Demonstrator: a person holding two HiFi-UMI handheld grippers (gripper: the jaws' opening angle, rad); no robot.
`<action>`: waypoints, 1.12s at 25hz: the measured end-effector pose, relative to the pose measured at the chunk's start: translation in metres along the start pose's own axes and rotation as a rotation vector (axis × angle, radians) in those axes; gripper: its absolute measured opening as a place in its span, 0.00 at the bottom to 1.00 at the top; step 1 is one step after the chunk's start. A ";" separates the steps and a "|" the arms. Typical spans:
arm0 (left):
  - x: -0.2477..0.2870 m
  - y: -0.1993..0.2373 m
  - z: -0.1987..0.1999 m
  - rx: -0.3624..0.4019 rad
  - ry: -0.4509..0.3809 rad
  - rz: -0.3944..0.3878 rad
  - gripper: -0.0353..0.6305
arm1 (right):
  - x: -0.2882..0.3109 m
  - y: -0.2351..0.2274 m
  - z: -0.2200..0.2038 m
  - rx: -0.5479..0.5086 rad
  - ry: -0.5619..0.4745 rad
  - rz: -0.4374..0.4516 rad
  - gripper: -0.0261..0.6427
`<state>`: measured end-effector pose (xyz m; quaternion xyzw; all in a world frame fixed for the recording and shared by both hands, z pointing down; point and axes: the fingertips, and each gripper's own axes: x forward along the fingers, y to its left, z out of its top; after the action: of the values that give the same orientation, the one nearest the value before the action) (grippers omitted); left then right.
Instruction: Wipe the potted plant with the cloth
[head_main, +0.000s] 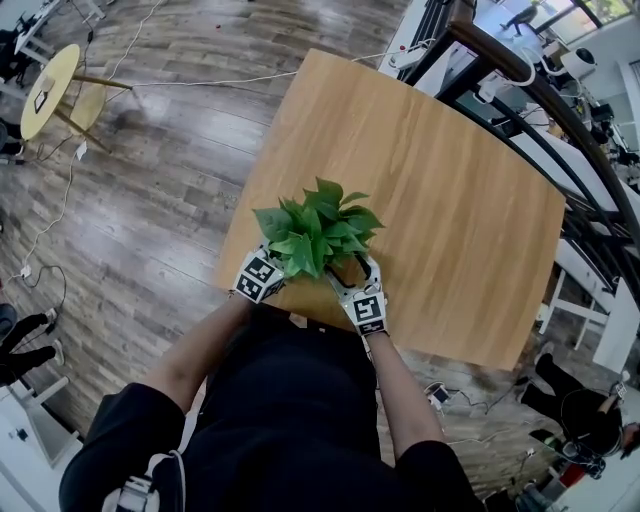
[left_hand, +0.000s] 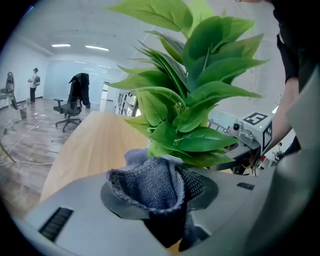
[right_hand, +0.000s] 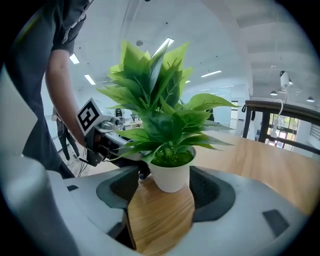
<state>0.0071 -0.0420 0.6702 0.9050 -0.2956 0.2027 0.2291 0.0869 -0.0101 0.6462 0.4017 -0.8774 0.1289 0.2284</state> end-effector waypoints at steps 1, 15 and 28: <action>0.000 0.000 0.001 0.007 0.001 -0.002 0.32 | 0.002 -0.003 0.001 0.007 0.006 0.003 0.49; 0.002 -0.024 -0.006 0.015 0.017 -0.042 0.32 | 0.018 -0.013 0.006 0.017 0.008 -0.008 0.49; -0.004 0.001 -0.004 -0.059 -0.013 0.012 0.32 | 0.008 0.021 -0.007 -0.016 0.013 0.100 0.49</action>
<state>0.0028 -0.0382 0.6720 0.8973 -0.3082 0.1895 0.2527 0.0686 0.0012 0.6558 0.3547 -0.8959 0.1358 0.2305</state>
